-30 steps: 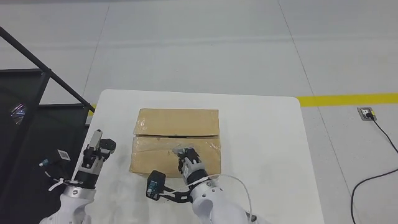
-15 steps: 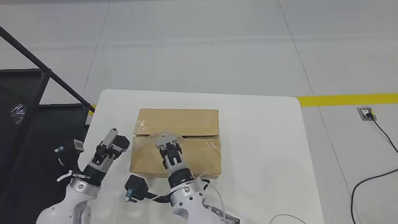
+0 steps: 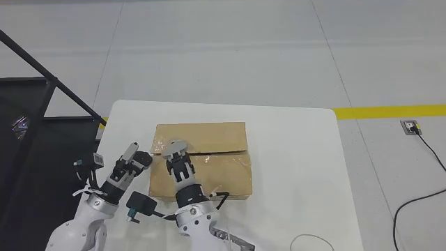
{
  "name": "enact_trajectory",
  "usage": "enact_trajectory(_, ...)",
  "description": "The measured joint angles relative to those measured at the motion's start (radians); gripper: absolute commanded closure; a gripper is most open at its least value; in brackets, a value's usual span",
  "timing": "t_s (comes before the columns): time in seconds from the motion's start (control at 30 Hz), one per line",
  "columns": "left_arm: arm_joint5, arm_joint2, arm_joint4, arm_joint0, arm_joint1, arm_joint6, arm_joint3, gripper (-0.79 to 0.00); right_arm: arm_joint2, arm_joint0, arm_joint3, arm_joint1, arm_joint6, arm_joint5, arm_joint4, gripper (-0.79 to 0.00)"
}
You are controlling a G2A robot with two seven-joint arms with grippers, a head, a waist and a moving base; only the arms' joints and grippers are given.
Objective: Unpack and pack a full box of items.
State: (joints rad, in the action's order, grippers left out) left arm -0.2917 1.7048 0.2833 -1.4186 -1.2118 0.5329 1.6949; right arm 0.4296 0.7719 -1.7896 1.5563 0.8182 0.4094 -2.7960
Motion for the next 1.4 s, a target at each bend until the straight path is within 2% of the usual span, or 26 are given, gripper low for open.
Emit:
enact_trajectory(0.4,0.013,0.022,0.078,-0.011,0.006,0.031,-0.026,-0.785,0.034,-0.051,0.084,0.066,-0.139,0.044,0.002,0.000)
enact_trajectory(0.8,-0.012,0.042,0.204,-0.003,0.013,0.124,-0.046,-0.785,0.056,-0.007,0.069,0.090,-0.215,0.050,-0.080,0.000)
enact_trajectory(1.2,0.018,-0.025,0.101,0.060,0.016,0.106,-0.100,-0.785,0.073,0.027,0.074,0.118,-0.263,0.060,-0.140,0.000)
enact_trajectory(1.4,0.015,-0.035,0.096,0.067,0.018,0.102,-0.110,-0.785,0.069,0.051,0.060,0.127,-0.281,0.063,-0.195,0.000)
